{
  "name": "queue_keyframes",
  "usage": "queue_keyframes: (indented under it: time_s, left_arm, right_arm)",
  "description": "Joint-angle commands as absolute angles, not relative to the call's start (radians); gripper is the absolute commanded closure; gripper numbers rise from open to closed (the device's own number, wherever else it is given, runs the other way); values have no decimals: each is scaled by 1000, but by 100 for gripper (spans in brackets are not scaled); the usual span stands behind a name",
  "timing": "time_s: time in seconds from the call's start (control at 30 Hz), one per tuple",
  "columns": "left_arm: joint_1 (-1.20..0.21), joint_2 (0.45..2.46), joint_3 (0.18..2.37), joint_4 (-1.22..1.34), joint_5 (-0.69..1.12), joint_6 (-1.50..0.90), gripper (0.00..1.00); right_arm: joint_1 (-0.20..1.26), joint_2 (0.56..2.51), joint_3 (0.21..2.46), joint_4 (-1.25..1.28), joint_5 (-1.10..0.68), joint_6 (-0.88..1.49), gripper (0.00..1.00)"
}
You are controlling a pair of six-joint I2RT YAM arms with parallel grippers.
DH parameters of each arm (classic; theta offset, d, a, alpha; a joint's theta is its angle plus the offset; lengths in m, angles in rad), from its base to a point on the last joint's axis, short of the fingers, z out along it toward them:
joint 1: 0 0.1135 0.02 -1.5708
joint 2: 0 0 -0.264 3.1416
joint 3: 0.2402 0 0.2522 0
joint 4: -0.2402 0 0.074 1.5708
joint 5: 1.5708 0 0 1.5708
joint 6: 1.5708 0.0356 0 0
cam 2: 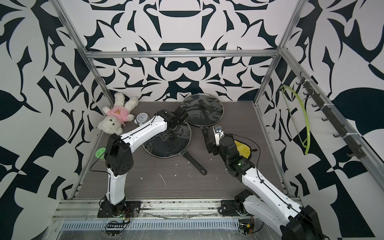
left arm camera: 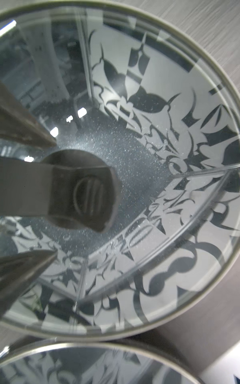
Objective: Wipe the pot lid with a cloth
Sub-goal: Pick up the pot lid from the cooking pot.
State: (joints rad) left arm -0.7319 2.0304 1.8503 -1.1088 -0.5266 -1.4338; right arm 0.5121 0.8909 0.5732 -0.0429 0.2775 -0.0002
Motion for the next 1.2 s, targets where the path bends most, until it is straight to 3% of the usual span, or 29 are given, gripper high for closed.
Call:
queue_keyframes:
  time_s: [0.0,0.4,0.63,0.93,1.17]
  left_arm:
    - [-717,2041,1871,-1170,-521,-1428,24]
    - [-704,2067,1889,-1176,-461,-1413,58]
    - [-704,2054,1917,-1195,-493,-1378,89]
    - [-706,1919,1892,-1101,-552,-1248,96]
    - [-704,1726,1721,-883,-542,-1108,98]
  right_arm:
    - [516,877,597,-20,302,-3,0]
    - [516,902,595,4,313,12,1]
    - [516,916,597,9,316,20,0]
    - [515,946,622,-17,383,151,0]
    - [511,953,639,-63,479,275,0]
